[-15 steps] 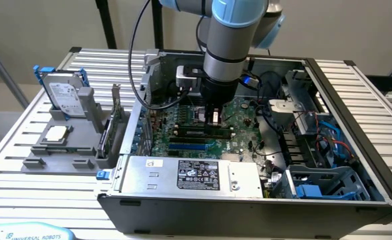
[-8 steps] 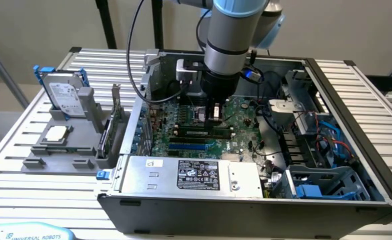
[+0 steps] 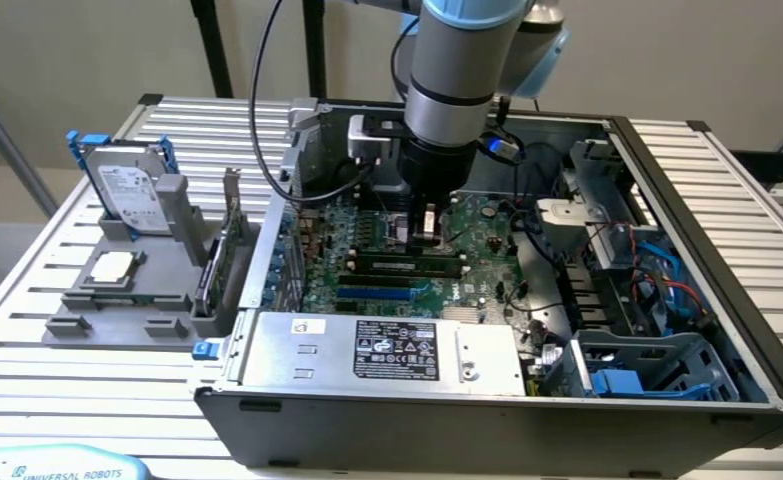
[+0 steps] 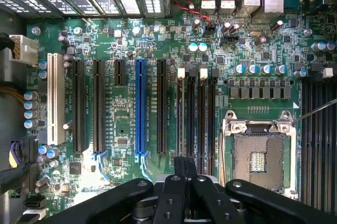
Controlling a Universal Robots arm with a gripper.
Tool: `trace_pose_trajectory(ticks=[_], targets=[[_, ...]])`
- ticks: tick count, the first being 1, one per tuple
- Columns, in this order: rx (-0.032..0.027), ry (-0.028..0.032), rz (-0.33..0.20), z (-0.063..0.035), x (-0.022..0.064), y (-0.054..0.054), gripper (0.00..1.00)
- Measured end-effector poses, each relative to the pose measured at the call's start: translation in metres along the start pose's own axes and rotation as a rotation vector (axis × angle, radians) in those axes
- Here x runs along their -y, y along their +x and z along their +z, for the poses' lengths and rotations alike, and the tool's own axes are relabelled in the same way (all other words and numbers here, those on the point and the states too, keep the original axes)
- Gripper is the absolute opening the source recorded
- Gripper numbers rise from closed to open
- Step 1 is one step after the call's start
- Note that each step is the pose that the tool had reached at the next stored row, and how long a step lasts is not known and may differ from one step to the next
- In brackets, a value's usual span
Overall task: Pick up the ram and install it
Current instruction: 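Insert the ram into the slot, then press down the ram until it locks into place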
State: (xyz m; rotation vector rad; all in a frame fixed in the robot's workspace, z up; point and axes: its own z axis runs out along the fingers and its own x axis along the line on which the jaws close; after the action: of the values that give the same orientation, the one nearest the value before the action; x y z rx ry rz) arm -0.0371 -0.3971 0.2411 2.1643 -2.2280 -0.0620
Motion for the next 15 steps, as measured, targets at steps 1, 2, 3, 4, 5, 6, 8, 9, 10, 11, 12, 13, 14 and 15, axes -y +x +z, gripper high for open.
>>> trace_pose_trajectory(ticks=[1,2,3,4,5,6,8,9,10,11,12,13,14,15], targets=[[0.0,0.0,0.0,0.0,0.0,0.0,0.11],[0.0001,0.0001,0.0,0.0,0.0,0.0,0.11],[0.0001,0.0,0.0,0.0,0.0,0.0,0.11],[0.0,0.0001,0.0,0.0,0.0,0.0,0.11],[0.0,0.0,0.0,0.0,0.0,0.0,0.11],[0.0,0.0001,0.0,0.0,0.0,0.0,0.11],[0.0,0.0,0.0,0.0,0.0,0.0,0.11],[0.0,0.0,0.0,0.0,0.0,0.0,0.11],[0.0,0.0,0.0,0.0,0.0,0.0,0.11],[0.0,0.0,0.0,0.0,0.0,0.0,0.11],[0.0,0.0,0.0,0.0,0.0,0.0,0.11],[0.0,0.0,0.0,0.0,0.0,0.0,0.11],[0.0,0.0,0.0,0.0,0.0,0.0,0.11],[0.0,0.0,0.0,0.0,0.0,0.0,0.11]])
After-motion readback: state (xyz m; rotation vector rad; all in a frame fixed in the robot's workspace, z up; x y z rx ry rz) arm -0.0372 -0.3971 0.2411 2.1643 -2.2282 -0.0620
